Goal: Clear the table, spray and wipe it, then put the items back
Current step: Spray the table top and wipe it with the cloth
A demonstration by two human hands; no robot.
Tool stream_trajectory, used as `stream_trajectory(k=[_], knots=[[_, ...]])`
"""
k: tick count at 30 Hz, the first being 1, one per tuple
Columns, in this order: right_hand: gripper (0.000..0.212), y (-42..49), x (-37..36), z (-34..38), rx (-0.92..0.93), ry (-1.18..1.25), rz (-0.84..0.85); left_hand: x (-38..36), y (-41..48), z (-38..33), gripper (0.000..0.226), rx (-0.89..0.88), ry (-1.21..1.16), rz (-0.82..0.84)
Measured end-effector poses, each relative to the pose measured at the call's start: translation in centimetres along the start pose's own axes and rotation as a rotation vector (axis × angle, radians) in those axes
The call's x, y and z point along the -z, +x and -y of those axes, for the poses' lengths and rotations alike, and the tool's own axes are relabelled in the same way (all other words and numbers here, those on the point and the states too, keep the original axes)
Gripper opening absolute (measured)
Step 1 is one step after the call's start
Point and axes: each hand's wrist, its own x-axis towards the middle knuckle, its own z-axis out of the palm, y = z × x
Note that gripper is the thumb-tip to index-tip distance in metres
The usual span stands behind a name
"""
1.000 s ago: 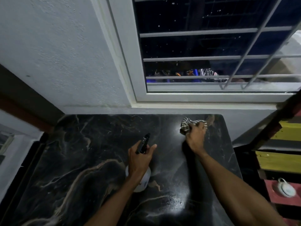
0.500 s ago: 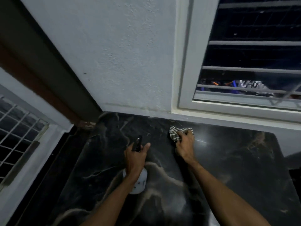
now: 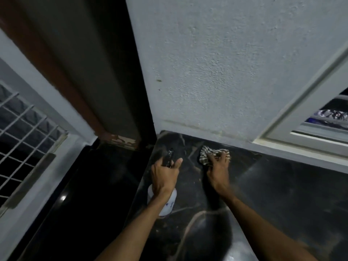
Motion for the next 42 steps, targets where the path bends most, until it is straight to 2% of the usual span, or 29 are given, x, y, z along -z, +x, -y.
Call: stream_trajectory(k=[1, 4, 5, 8, 9, 12, 13, 16, 17, 20, 21, 24, 25, 26, 29, 30, 32, 35, 36, 39, 40, 42], knots=[[0.058, 0.6, -0.3, 0.4, 0.029, -0.006, -0.010, 0.4, 0.6, 0.4, 0.033, 0.021, -0.013, 0.013], [0.057, 2.9, -1.3, 2.7, -0.148, 0.053, -0.115, 1.6, 2.3, 1.5, 0.037, 0.067, -0.030, 0.000], [0.059, 3.1, -2.1, 3.9, -0.137, 0.035, -0.129, 1.9, 2.7, 1.8, 0.037, 0.069, -0.038, -0.014], [0.063, 2.9, -5.0, 7.1, 0.180, -0.051, 0.002, 2.9, 3.3, 2.3, 0.036, 0.040, -0.074, -0.025], [0.060, 3.6, -5.5, 8.0, 0.218, -0.046, 0.020, 3.2, 3.4, 2.4, 0.037, 0.034, -0.076, -0.027], [0.055, 6.6, -6.7, 11.4, 0.042, 0.008, -0.022, 3.9, 3.7, 3.2, 0.037, 0.030, -0.088, -0.044], [0.057, 6.9, -7.4, 12.8, 0.089, -0.019, -0.003, 4.1, 3.7, 3.4, 0.036, 0.017, -0.098, -0.052], [0.059, 6.2, -9.0, 14.8, 0.418, -0.151, 0.162, 4.4, 3.7, 4.0, 0.031, -0.051, -0.129, -0.062], [0.059, 6.7, -8.7, 14.5, 0.424, -0.169, 0.157, 4.5, 3.7, 4.2, 0.031, -0.069, -0.133, -0.057], [0.061, 7.7, -7.4, 13.3, 0.157, -0.133, 0.048, 4.5, 3.5, 4.2, 0.033, -0.069, -0.120, -0.049], [0.061, 6.9, -7.2, 13.3, 0.192, -0.152, 0.049, 4.4, 3.3, 4.1, 0.032, -0.076, -0.113, -0.042], [0.055, 3.0, -6.2, 11.0, 0.500, -0.213, 0.190, 3.9, 2.1, 3.4, 0.026, -0.095, -0.117, -0.029], [0.055, 2.5, -5.2, 9.1, 0.504, -0.218, 0.180, 3.5, 1.6, 3.1, 0.025, -0.081, -0.121, -0.018], [0.057, 2.5, -3.9, 6.9, 0.421, -0.201, 0.130, 3.0, 1.0, 2.9, 0.028, -0.060, -0.126, -0.004], [0.063, 2.7, 1.0, -0.4, -0.087, -0.099, -0.098, 1.1, -1.2, 2.1, 0.031, -0.049, -0.148, 0.045], [0.063, 2.0, 2.3, -2.3, -0.192, -0.081, -0.149, 0.3, -2.1, 1.7, 0.032, -0.063, -0.151, 0.054], [0.065, 0.0, 3.3, -4.2, -0.129, -0.132, -0.136, -1.4, -3.9, 1.1, 0.033, -0.099, -0.144, 0.070], [0.064, -2.5, 4.4, -7.4, 0.204, -0.219, 0.018, -4.5, -7.0, 0.0, 0.034, -0.138, -0.130, 0.111], [0.062, -2.5, 5.6, -8.7, 0.216, -0.218, 0.024, -5.4, -8.0, -0.5, 0.034, -0.143, -0.117, 0.125], [0.058, -2.2, 9.9, -13.3, -0.152, -0.072, -0.152, -7.4, -11.0, -1.6, 0.035, -0.129, -0.071, 0.132], [0.059, -2.8, 10.7, -14.0, -0.210, -0.053, -0.172, -7.8, -11.9, -2.0, 0.035, -0.131, -0.065, 0.125], [0.064, -4.9, 10.5, -13.9, -0.048, -0.094, -0.061, -8.4, -13.7, -2.4, 0.030, -0.139, -0.063, 0.127]])
